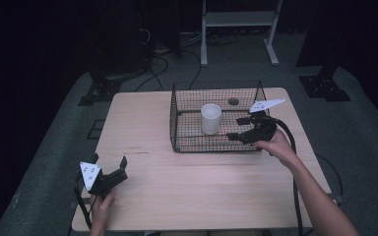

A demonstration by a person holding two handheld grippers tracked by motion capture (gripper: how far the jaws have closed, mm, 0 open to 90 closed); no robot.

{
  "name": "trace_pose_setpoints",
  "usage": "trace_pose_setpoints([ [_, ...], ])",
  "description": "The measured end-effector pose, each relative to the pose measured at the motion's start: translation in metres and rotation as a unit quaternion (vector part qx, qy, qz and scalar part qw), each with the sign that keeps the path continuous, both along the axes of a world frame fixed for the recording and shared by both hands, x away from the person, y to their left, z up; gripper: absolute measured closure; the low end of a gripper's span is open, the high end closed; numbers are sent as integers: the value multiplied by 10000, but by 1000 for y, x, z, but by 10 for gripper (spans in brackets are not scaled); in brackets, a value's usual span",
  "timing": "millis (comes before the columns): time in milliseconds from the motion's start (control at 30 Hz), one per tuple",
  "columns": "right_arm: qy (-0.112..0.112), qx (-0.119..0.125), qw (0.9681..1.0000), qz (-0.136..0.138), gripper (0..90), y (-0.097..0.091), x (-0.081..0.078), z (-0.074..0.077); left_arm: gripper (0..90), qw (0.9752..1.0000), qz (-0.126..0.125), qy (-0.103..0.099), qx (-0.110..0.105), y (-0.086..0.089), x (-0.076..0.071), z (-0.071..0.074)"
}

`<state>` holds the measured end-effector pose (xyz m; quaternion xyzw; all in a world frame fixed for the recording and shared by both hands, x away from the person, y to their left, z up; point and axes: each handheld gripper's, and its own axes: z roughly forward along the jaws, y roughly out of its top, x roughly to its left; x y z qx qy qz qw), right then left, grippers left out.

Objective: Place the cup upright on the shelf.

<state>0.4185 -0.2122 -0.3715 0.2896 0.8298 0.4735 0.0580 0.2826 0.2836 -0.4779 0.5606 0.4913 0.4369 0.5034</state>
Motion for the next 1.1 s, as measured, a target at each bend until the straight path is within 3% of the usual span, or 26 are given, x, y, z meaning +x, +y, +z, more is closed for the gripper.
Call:
trace_pose_setpoints([
  [1100,84,131,9997,-168,139,-27,-30,-24,0,10000,1,7,26,0,0,0],
])
